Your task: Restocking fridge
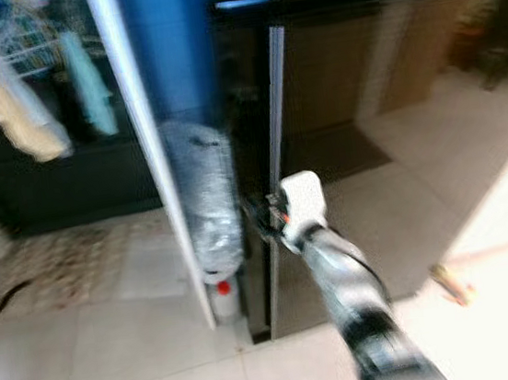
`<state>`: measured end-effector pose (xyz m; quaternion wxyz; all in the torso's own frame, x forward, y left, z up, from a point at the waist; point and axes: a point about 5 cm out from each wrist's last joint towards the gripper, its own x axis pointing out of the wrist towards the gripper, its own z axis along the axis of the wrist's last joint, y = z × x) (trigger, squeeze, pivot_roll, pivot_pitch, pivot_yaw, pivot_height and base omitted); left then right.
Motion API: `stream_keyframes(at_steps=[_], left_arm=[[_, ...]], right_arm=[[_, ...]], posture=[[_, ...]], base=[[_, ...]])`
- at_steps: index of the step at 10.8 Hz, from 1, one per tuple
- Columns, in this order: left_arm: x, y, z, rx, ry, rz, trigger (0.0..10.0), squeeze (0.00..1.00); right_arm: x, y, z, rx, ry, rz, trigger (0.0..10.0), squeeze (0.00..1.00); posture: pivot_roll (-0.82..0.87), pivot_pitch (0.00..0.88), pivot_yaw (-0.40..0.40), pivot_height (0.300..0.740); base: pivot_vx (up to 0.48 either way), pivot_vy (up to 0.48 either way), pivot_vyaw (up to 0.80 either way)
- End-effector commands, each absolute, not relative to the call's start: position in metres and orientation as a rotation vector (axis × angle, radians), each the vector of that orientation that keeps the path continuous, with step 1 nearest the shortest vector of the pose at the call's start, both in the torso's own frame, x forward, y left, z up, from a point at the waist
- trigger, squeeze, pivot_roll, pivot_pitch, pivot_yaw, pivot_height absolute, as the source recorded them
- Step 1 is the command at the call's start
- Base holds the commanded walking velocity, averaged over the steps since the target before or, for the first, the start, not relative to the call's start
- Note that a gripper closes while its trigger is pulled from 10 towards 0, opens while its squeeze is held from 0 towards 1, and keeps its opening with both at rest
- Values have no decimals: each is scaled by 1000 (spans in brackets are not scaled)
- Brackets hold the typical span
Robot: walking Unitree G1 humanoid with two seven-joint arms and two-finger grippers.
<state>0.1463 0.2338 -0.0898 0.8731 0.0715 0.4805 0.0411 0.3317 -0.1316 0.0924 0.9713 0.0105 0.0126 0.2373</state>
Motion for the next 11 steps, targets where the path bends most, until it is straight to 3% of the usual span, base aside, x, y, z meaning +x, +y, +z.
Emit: stream_keyframes(at_steps=[1,4,5,7,9,11], left_arm=[[138,233,-93,136,1033,88,10000,0],[137,233,-94,140,1040,81,10000,0],[138,233,-93,141,1039,81,10000,0],[138,233,-94,142,1038,82,10000,0],[138,233,-94,142,1039,84,10000,0],[138,233,-94,169,1045,85,10000,0]], right_arm=[[314,-146,83,1,48,497,10000,0],[278,-188,67,33,103,392,10000,0],[262,-213,43,52,200,282,10000,0],[237,-238,-4,115,406,89,10000,0],[189,-237,-61,158,741,-69,10000,0],[150,-224,-89,198,952,-157,10000,0]], posture=[[-134,0,-39,740],[-146,0,-38,740],[-144,0,-40,740],[-140,0,-42,740],[-139,0,-41,740],[-123,0,-44,740]], base=[[0,0,0],[0,0,0],[0,0,0],[0,0,0],[0,0,0],[0,-126,0]])
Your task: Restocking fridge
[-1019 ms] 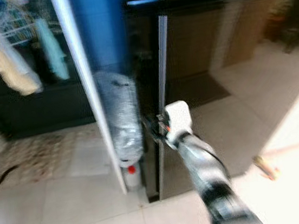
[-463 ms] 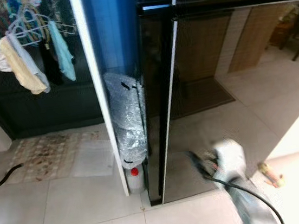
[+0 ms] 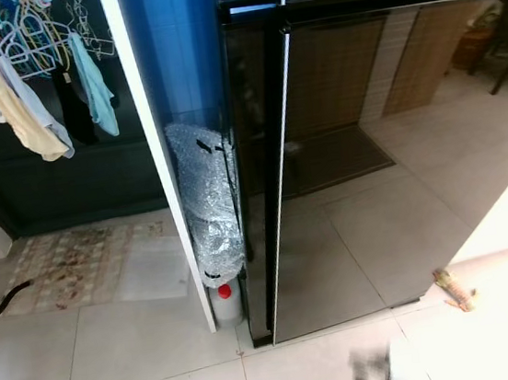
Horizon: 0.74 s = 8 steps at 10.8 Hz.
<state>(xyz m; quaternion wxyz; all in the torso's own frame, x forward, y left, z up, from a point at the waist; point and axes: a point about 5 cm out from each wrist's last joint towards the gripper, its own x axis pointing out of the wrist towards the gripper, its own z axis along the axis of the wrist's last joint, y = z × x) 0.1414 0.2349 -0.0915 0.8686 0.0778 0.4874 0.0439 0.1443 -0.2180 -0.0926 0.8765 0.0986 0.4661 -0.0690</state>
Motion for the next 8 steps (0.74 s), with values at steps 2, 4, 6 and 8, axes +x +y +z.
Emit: stream_keyframes(at_steps=[2,4,6,8], left_arm=[[137,234,-94,177,1044,95,10000,0],[137,235,-94,188,1050,92,10000,0],[137,235,-94,187,1050,95,10000,0],[138,235,-94,186,1051,97,10000,0]], right_arm=[[146,-218,-93,210,969,-154,10000,0],[149,-223,-92,219,982,-177,10000,0],[133,-232,-95,203,1019,-200,10000,0],[122,-237,-97,193,1038,-180,10000,0]], posture=[[-121,0,-42,740],[-128,0,-40,740],[-130,0,-43,740],[-131,0,-41,740]], base=[[0,-441,0],[0,-467,-400],[0,-463,-394],[0,-444,0]])
